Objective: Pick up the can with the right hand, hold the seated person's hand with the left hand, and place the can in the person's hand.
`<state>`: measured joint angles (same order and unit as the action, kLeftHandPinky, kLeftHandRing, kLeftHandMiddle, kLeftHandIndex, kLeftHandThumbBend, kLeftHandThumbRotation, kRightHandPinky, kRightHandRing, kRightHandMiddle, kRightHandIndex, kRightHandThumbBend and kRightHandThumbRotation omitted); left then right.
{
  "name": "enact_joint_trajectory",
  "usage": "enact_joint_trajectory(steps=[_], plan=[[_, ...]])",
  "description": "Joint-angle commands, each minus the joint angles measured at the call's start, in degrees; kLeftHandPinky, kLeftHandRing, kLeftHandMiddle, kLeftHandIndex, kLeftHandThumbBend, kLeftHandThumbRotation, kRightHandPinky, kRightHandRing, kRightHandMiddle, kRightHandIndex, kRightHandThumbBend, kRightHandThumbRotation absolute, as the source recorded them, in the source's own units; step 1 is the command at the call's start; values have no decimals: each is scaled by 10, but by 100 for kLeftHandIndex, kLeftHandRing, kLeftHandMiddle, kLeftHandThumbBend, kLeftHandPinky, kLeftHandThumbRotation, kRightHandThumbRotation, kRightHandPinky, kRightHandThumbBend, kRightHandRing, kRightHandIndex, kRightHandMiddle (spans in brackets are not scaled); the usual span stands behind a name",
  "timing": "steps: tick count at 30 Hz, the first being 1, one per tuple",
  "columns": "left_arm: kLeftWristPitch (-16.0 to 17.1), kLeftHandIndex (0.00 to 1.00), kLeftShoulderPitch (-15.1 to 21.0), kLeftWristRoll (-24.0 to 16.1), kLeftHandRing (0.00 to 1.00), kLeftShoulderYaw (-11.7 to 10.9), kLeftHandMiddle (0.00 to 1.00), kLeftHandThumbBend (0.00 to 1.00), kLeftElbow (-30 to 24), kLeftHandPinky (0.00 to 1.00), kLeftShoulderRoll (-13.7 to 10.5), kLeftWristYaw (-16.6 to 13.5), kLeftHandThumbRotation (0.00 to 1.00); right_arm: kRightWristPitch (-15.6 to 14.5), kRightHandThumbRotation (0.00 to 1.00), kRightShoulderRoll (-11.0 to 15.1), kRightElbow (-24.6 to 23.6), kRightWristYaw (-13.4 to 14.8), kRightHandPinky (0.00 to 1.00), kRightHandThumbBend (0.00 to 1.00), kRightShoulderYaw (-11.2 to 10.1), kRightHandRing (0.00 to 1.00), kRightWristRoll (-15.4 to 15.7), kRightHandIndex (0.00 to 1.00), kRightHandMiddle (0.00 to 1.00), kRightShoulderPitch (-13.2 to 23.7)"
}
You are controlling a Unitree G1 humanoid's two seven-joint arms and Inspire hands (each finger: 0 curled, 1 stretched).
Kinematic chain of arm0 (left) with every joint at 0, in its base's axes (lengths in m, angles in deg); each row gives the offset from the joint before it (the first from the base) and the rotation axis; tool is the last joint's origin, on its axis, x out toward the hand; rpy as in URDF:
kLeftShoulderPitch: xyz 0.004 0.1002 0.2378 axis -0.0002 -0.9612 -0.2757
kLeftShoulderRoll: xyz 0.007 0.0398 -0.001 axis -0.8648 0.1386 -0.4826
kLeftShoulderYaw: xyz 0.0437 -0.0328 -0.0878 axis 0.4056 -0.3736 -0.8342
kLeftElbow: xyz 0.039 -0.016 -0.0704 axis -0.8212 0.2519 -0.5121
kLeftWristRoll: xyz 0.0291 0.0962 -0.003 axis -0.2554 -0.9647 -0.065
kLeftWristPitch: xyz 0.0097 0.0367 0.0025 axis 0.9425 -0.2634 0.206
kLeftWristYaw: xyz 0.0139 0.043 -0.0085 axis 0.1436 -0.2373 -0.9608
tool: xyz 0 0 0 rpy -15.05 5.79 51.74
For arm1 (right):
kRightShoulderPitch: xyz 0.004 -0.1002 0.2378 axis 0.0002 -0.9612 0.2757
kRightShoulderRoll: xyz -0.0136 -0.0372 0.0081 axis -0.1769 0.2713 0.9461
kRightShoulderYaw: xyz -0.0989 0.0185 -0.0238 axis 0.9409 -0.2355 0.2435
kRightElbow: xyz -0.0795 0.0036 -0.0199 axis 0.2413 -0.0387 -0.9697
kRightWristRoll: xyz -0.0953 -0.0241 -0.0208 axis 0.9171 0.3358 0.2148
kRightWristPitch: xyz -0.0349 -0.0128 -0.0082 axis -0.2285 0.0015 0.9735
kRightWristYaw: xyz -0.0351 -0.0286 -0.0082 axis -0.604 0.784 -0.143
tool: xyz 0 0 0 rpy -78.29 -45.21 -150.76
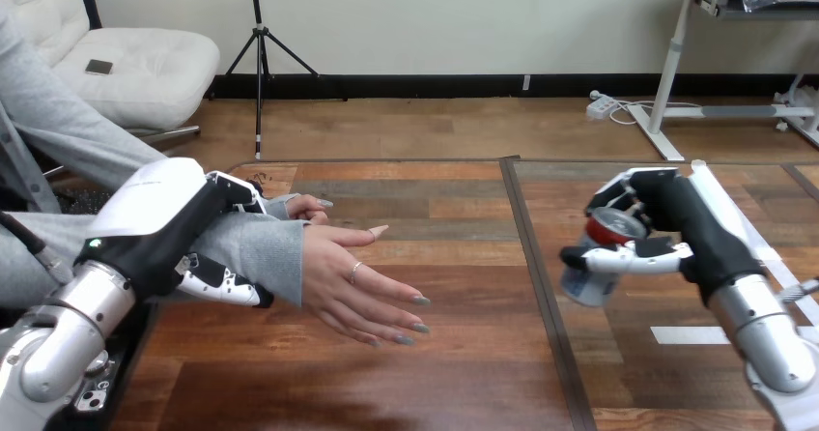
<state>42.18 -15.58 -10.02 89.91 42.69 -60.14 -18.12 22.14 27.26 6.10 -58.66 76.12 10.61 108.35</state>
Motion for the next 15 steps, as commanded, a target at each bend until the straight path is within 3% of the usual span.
enact_joint_trajectory(steps=[1,7,15], plan=[[-7,44,27,19,31,-8,38,76,-49,27,23,0,0,15,0,-13,-39,19,22,80,6,26,4,43,37,66],[0,45,31,11,32,-4,39,77,-38,27,32,-10,0,25,0,-18,-38,29,28,79,15,31,22,43,40,74],[1,44,33,15,29,-3,36,78,-28,25,50,-16,0,26,0,-33,-37,31,32,77,22,35,23,43,42,83]])
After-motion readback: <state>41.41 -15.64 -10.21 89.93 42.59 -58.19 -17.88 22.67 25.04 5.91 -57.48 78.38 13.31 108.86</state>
